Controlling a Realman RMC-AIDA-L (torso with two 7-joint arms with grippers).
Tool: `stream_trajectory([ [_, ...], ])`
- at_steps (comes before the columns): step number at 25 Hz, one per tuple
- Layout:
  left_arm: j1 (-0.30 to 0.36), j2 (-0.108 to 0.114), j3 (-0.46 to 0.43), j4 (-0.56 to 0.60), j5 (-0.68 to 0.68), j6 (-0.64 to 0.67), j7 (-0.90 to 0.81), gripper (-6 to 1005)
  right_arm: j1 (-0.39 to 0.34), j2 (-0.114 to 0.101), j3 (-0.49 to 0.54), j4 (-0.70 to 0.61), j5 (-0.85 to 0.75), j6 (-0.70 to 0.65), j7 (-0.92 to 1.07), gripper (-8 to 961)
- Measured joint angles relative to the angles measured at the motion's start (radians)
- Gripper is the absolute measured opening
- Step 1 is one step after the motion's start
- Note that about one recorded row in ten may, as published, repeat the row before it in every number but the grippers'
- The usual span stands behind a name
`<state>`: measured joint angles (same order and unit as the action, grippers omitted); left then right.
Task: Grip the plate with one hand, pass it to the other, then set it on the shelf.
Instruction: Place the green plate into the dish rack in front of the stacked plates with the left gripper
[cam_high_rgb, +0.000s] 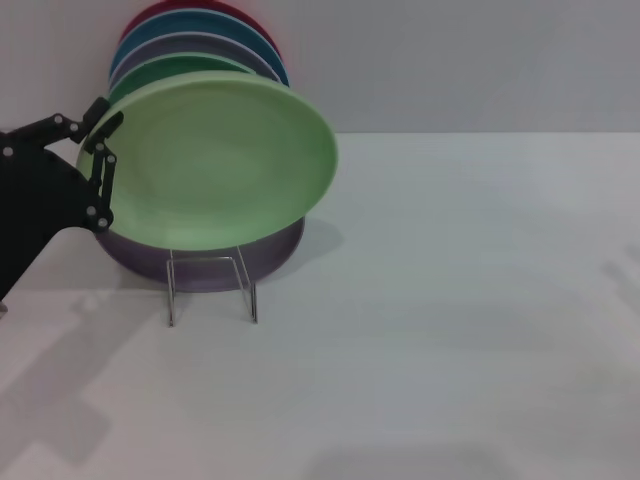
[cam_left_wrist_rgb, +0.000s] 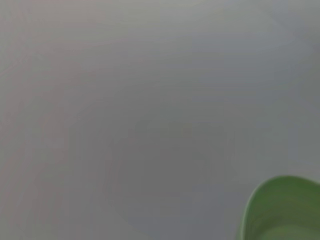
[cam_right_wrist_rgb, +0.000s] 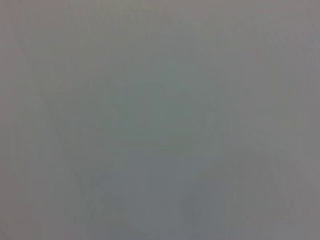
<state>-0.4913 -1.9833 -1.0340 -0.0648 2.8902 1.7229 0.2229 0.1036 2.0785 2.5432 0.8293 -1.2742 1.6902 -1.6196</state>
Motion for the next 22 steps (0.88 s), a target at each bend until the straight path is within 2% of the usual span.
stream_trajectory([
  [6,0.010,-0.003,0.014,0.001,0.000,-0.021,0.016,57,0.005,0.000,0.000,-0.001,-0.002,0.000,0.000,582],
  [12,0.014,-0.035,0.000,0.001,-0.006,-0.089,0.108,58,0.013,0.000,0.000,-0.004,-0.005,0.001,0.000,582],
  [15,0.012,-0.037,0.000,0.000,-0.005,-0.105,0.115,58,0.015,0.000,0.000,-0.004,-0.008,0.001,0.000,583],
  [21,0.016,-0.038,-0.001,-0.002,-0.006,-0.112,0.119,211,0.017,0.000,0.003,-0.006,-0.011,-0.002,0.000,583],
  [22,0.026,-0.038,-0.002,-0.007,-0.007,-0.104,0.119,212,0.017,0.000,0.005,-0.006,-0.012,-0.002,0.000,582],
])
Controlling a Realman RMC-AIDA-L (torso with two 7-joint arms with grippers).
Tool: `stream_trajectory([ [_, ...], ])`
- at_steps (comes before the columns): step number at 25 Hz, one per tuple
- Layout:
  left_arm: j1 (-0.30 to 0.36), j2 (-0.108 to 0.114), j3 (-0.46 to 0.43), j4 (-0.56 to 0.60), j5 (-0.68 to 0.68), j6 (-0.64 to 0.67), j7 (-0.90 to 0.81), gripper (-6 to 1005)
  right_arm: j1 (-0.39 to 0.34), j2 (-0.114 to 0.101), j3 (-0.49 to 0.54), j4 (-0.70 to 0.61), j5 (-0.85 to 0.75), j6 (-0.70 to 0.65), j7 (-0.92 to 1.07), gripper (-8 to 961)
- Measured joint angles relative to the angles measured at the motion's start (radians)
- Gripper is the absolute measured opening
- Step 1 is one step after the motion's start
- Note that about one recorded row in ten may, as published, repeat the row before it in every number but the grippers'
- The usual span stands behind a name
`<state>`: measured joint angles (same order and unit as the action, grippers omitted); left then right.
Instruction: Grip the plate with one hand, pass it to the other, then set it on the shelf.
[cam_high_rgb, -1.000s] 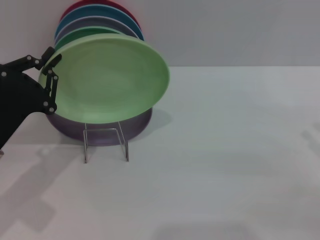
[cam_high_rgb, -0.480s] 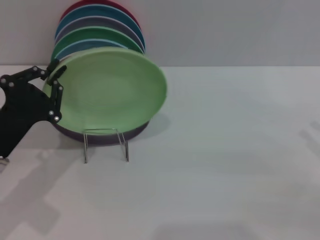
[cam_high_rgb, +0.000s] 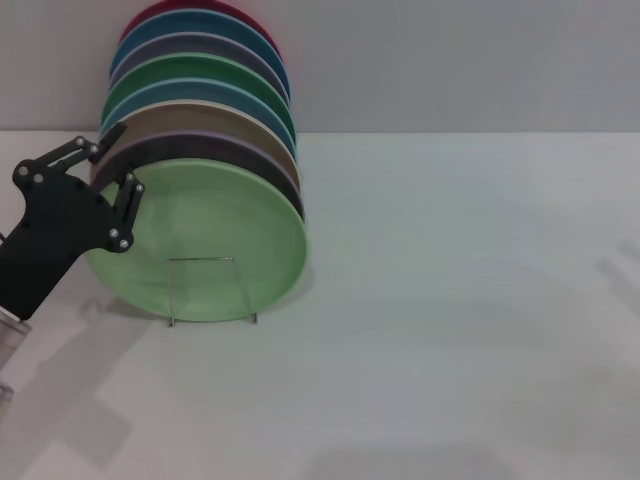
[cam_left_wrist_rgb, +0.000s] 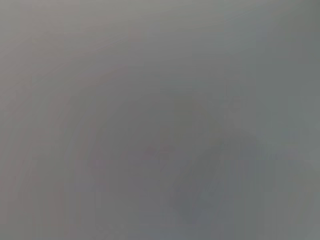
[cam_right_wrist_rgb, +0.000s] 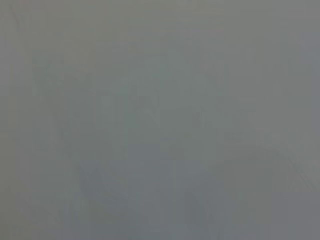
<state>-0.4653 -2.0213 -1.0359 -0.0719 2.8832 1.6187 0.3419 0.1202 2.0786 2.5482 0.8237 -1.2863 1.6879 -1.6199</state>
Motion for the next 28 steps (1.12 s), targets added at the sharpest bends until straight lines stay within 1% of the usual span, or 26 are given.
stream_trajectory([
  [1,0.000,0.000,0.000,0.000,0.000,0.000,0.000,213,0.000,0.000,0.000,0.000,0.000,0.000,0.000,582],
  [4,0.040,-0.002,-0.021,-0.025,0.000,0.044,0.004,216,-0.002,0.000,0.000,0.000,-0.001,0.000,-0.004,583],
  [5,0.080,-0.013,-0.076,-0.050,-0.001,0.082,0.007,218,-0.007,0.001,0.002,-0.002,-0.001,-0.001,-0.024,583],
  [6,0.080,-0.013,-0.076,-0.050,-0.001,0.082,0.007,219,-0.007,0.001,0.002,-0.002,-0.001,-0.001,-0.024,583],
  [9,0.136,-0.038,-0.221,-0.094,-0.002,0.103,-0.007,222,-0.013,0.005,0.008,-0.026,-0.001,-0.003,-0.132,582],
  [10,0.160,-0.048,-0.294,-0.110,-0.004,0.100,-0.036,227,-0.018,0.009,0.012,-0.072,0.023,-0.003,-0.275,582],
  [11,0.160,-0.048,-0.294,-0.110,-0.004,0.100,-0.036,232,-0.018,0.009,0.012,-0.072,0.023,-0.003,-0.275,582],
  [12,0.166,-0.048,-0.310,-0.110,-0.002,0.096,-0.061,237,-0.022,0.012,0.012,-0.119,0.056,-0.003,-0.388,582],
  [14,0.172,-0.047,-0.321,-0.101,-0.002,0.089,-0.123,247,-0.028,0.013,0.012,-0.232,0.154,-0.004,-0.593,583],
  [15,0.178,-0.044,-0.331,-0.090,-0.002,0.086,-0.202,252,-0.027,0.013,0.010,-0.342,0.273,-0.012,-0.722,583],
  [16,0.178,-0.044,-0.331,-0.090,-0.002,0.086,-0.202,256,-0.027,0.013,0.010,-0.342,0.273,-0.012,-0.722,583],
  [18,0.183,-0.047,-0.366,-0.085,-0.003,0.085,-0.262,266,-0.023,0.013,0.009,-0.432,0.386,-0.035,-0.785,583],
  [20,0.187,-0.054,-0.412,-0.081,-0.005,0.073,-0.288,276,-0.020,0.013,0.009,-0.479,0.455,-0.059,-0.813,583],
  [23,0.187,-0.054,-0.419,-0.078,-0.005,0.059,-0.311,291,-0.021,0.014,0.006,-0.485,0.458,-0.064,-0.854,582],
  [28,0.188,-0.052,-0.428,-0.073,-0.040,0.008,-0.359,483,-0.034,0.014,-0.025,-0.487,0.453,-0.082,-0.884,582],
])
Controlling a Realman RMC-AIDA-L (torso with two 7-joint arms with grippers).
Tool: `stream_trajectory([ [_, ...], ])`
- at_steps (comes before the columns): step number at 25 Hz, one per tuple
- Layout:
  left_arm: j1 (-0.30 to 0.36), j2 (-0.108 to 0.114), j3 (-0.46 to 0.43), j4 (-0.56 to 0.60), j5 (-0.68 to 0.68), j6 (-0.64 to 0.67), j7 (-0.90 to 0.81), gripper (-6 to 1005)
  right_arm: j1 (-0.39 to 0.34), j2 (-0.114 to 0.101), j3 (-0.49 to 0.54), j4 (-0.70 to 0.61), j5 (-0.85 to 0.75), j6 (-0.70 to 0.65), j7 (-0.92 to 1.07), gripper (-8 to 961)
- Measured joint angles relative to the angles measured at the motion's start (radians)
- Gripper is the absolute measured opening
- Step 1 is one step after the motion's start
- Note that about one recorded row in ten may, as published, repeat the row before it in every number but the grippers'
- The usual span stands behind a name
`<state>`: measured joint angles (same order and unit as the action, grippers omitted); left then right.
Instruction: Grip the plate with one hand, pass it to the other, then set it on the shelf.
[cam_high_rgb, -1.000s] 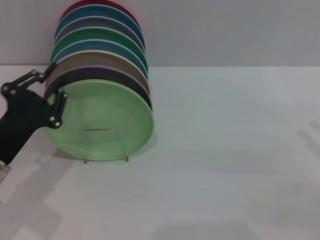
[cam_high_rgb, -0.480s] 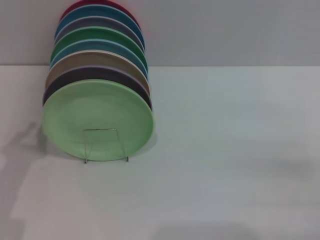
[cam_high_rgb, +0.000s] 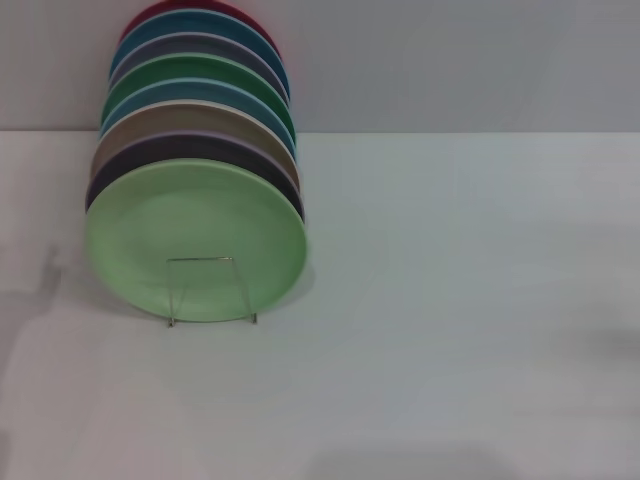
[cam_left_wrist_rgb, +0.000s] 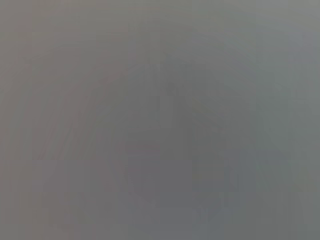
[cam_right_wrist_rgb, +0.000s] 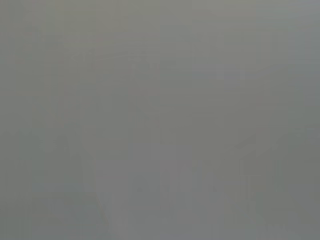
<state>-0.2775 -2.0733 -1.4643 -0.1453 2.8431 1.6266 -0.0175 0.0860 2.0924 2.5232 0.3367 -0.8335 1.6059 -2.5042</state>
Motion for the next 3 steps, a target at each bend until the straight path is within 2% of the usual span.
stream_trajectory([
  [1,0.000,-0.001,-0.002,0.001,-0.008,-0.011,-0.001,521,-0.002,0.000,-0.004,-0.003,0.000,-0.004,-0.005,582],
  [3,0.000,-0.003,-0.002,0.001,-0.017,-0.032,-0.002,521,-0.005,0.000,-0.005,-0.013,0.000,-0.008,-0.024,582],
])
